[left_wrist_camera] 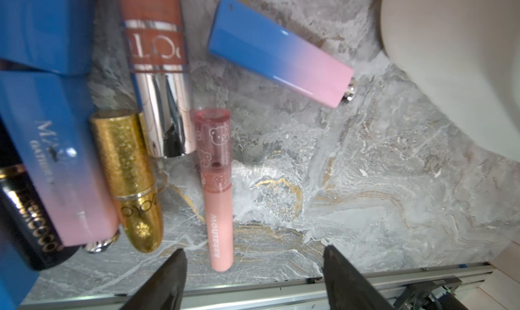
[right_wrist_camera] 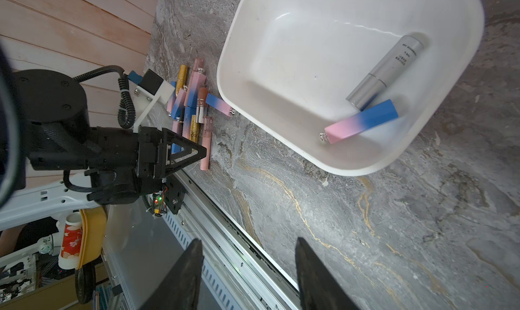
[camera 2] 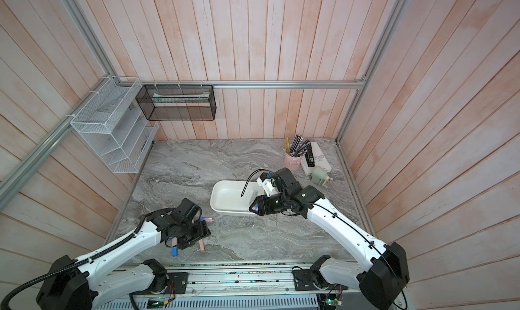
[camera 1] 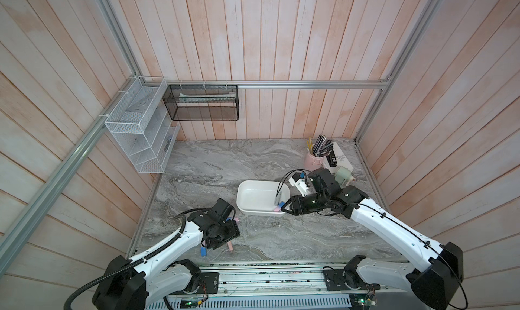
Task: Put the lipstick into the storage box
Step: Pick up the lipstick at the center of the board.
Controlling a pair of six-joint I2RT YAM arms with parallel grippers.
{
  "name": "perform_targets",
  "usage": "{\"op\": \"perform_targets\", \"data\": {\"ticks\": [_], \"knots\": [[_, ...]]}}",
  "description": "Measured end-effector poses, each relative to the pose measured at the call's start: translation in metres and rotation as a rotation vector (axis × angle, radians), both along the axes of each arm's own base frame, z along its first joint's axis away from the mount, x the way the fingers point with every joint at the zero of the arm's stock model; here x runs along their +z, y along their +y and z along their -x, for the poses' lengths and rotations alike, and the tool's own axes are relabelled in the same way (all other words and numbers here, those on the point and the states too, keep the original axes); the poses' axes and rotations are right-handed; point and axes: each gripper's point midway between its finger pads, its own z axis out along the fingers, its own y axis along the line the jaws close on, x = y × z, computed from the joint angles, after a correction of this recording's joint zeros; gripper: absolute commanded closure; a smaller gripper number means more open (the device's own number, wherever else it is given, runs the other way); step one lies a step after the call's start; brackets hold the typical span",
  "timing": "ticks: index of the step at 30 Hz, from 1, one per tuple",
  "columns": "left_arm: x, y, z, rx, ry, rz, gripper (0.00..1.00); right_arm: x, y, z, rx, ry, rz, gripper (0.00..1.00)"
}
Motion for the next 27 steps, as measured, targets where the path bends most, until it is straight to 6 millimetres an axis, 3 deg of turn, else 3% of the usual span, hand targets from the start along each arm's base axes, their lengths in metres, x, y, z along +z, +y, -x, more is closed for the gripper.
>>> {"op": "perform_targets", "data": {"ticks": [19, 27], "knots": [[-0.023, 0.006, -0.002, 0.006, 0.047, -0.093, 0.31, -0.001, -0.003, 0.004, 0.006, -0.007, 0.002, 0.47], [-0.030, 0.007, -0.005, 0.000, 0.050, -0.119, 0.41, -0.002, -0.004, 0.004, 0.012, -0.011, 0.005, 0.47]]}}
